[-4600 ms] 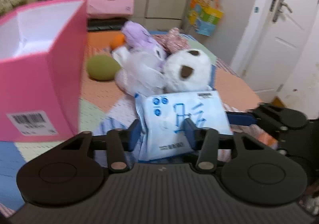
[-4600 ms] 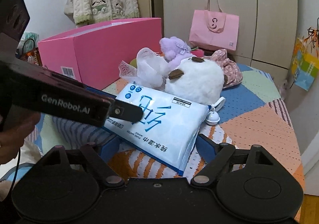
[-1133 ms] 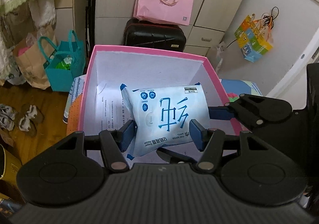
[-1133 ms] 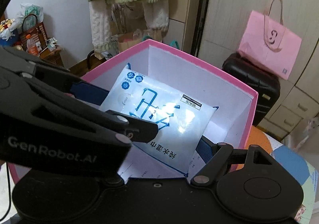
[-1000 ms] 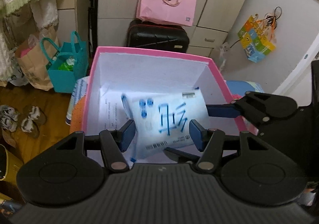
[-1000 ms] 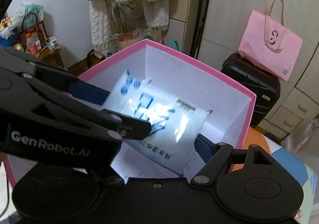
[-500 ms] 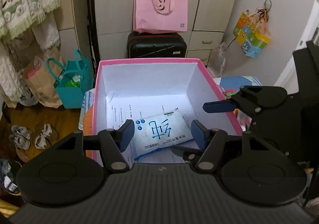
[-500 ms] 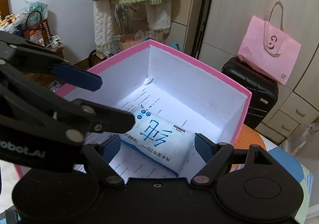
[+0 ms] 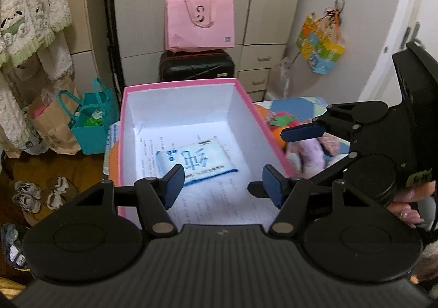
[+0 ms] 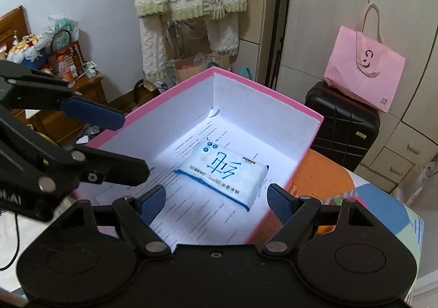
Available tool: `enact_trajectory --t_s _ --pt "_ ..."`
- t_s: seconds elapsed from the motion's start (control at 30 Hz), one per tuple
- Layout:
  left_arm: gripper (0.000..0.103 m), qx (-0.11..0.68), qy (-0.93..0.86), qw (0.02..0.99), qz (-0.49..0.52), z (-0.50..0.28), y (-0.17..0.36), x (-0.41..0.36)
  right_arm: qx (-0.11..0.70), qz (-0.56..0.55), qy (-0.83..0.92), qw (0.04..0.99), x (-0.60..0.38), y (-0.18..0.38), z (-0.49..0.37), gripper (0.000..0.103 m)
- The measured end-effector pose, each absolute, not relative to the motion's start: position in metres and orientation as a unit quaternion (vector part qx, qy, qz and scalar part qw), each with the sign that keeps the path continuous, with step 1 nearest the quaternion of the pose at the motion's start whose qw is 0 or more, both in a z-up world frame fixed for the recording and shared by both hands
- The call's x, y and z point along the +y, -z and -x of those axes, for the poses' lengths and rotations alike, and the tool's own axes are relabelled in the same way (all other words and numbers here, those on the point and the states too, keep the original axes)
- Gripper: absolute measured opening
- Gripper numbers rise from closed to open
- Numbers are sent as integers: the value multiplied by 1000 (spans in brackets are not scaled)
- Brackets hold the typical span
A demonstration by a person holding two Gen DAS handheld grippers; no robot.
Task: Organize soft objects
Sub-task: 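Reach the left tool to the white mesh puff while the right tool reaches the pink scrunchie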
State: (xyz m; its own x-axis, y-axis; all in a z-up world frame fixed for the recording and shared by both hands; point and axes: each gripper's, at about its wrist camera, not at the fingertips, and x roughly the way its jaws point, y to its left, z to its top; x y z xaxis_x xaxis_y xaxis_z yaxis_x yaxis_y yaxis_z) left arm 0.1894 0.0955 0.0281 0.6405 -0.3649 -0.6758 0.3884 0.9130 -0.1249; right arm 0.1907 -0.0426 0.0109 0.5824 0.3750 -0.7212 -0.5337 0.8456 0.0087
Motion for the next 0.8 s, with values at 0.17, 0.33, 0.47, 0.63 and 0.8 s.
enact_trajectory --t_s 0.17,0.33,0.47,0.63,0.8 --pt "63 358 222 907 -19 -162 -41 89 370 89 -259 888 -77 -26 -161 85" --pt "63 355 246 901 -32 -139 -46 73 369 69 -252 892 -117 -38 -132 85" --pt "63 357 264 895 -42 -125 -46 58 363 71 -236 899 -142 -44 -109 85" --pt "63 359 289 885 -62 -108 -46 33 350 77 -216 908 -168 -47 -82 85" --pt "63 369 309 872 -83 -99 -39 5 345 70 -209 913 -192 -41 -64 85"
